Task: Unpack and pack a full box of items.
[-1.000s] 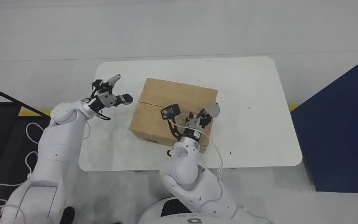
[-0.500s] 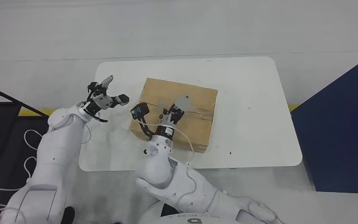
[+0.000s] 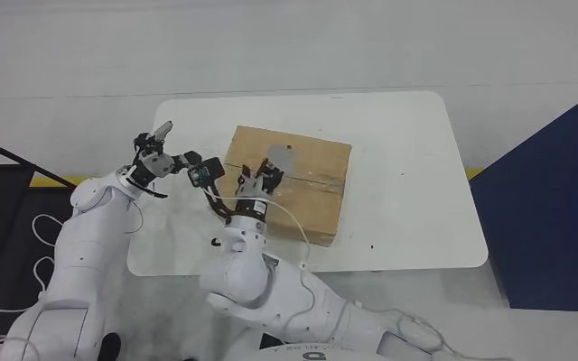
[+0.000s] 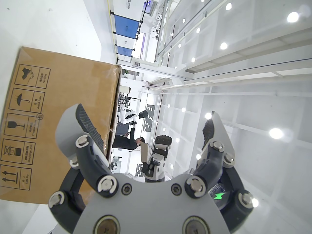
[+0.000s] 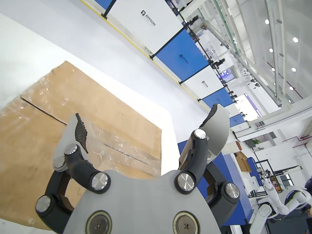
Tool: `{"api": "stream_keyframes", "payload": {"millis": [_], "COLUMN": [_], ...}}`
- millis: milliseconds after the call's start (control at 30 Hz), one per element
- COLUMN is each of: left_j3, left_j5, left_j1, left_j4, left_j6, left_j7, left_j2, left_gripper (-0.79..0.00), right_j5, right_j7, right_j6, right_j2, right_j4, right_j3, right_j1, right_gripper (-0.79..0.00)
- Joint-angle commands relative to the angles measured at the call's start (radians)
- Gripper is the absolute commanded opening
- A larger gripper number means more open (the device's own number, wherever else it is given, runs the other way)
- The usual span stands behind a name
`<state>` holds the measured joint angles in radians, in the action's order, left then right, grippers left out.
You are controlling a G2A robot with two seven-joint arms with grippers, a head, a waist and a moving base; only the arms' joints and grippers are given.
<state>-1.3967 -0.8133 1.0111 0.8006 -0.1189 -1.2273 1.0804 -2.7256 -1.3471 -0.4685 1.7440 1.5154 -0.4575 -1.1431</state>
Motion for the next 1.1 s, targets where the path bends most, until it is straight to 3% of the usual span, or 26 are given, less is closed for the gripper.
{"api": "stream_keyframes", "payload": {"millis": [0,233,467,767,1067], "left_j3": [-0.001,0.015,0.024,0.020,0.009], "left_j5": [0.002,0.036,0.040,0.024,0.012], "left_j1": [-0.001,-0.013,-0.022,-0.024,-0.028], "left_j4": [-0.001,0.004,0.000,-0.019,-0.039], "left_j6": [0.001,0.015,0.013,0.004,0.000], "left_j7": [0.001,0.006,0.006,-0.004,-0.019], "left_j2": [0.000,0.001,0.005,0.007,0.005], "left_gripper": [0.000,0.000,0.000,0.000,0.000], "right_j5": [0.044,0.118,0.090,0.005,-0.118], "right_j7": [0.005,0.081,0.021,-0.061,-0.123], "right_j6": [0.043,0.107,0.139,0.138,0.119], "right_j2": [-0.013,-0.053,-0.059,-0.032,0.033], "right_j4": [0.005,0.032,0.003,-0.029,-0.091], "right_j3": [0.009,0.025,0.032,0.004,-0.112], "right_j1": [-0.011,-0.030,-0.034,-0.036,0.002], "right_gripper": [0.000,0.000,0.000,0.000,0.000]}}
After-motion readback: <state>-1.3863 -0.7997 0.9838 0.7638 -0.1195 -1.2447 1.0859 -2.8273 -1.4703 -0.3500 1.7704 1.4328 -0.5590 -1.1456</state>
